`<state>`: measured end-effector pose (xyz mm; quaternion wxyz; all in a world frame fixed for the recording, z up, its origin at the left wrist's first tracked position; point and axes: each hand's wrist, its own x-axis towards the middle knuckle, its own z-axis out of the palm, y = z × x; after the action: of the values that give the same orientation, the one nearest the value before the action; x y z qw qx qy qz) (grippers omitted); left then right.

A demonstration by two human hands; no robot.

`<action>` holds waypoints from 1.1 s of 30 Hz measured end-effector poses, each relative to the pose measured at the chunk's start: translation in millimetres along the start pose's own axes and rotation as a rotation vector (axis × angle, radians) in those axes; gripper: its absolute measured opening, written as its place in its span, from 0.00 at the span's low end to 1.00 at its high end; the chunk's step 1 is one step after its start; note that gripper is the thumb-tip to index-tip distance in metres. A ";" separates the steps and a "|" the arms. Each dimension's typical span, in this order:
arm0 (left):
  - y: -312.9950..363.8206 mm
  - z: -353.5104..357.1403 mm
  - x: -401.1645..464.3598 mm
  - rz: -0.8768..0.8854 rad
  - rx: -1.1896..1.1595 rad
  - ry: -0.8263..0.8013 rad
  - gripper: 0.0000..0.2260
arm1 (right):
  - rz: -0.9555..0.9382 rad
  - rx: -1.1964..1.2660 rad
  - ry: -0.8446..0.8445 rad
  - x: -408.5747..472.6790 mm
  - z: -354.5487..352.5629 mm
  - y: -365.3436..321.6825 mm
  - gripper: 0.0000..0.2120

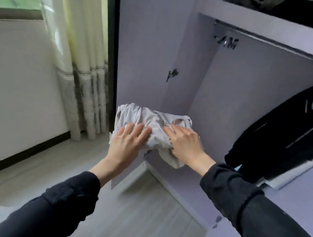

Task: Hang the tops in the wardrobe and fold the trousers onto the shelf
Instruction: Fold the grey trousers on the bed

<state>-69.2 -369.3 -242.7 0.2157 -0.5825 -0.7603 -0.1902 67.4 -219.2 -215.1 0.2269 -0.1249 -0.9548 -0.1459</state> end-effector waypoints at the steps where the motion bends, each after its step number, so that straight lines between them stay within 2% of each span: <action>1: 7.1 -0.8 20.7 0.027 0.000 0.013 0.18 | 0.018 -0.015 0.021 3.3 -8.5 17.9 0.27; 12: 50.3 -69.0 241.0 0.238 0.076 0.369 0.20 | 0.080 -0.236 0.358 89.6 -125.0 180.3 0.23; 20: 73.2 -115.7 377.7 0.354 0.081 0.588 0.22 | 0.135 -0.466 0.498 144.0 -207.3 270.4 0.27; 28: 106.7 -112.0 513.4 0.482 0.008 0.706 0.23 | 0.265 -0.731 0.473 175.7 -250.1 360.2 0.30; 33: 144.1 -97.5 581.2 0.561 -0.071 0.762 0.22 | 0.394 -0.832 0.376 175.0 -266.2 407.3 0.31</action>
<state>-52.1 81.0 163.5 0.5020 -0.6611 -0.4335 -0.3506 145.5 99.0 185.0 0.3495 -0.3543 -0.7163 -0.4892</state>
